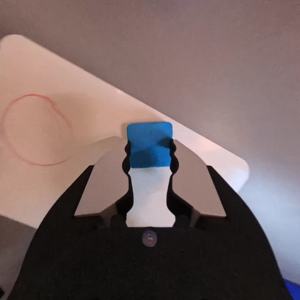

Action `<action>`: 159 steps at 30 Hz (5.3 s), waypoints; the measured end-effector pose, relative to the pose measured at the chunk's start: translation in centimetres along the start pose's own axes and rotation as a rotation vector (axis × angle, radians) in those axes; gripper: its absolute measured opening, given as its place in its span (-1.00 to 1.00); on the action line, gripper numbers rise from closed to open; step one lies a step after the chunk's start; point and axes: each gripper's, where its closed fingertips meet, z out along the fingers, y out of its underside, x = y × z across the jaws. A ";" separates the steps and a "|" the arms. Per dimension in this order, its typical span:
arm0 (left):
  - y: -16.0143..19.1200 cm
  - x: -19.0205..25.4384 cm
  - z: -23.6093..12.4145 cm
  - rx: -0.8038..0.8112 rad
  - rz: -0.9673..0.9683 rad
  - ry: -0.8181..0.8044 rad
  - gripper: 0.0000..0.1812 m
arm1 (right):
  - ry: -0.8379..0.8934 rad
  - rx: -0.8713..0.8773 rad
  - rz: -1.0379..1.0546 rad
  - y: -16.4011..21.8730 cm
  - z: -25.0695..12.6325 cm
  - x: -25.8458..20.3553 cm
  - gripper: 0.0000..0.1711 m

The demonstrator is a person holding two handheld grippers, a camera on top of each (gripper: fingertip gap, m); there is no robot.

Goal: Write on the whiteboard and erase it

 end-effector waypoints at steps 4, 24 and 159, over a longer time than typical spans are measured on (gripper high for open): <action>0.0 0.0 0.0 -0.001 0.002 -0.006 -1.00 | -0.137 -0.036 -0.293 -0.6 0.3 -10.6 -0.45; 0.1 0.0 -0.3 0.000 0.049 -0.133 -0.99 | -0.154 -0.024 -0.308 3.0 -1.1 -15.2 -0.45; 2.4 -2.2 -1.2 -0.054 -0.199 -0.288 -1.00 | 0.239 0.073 0.334 16.6 -8.6 0.7 -0.43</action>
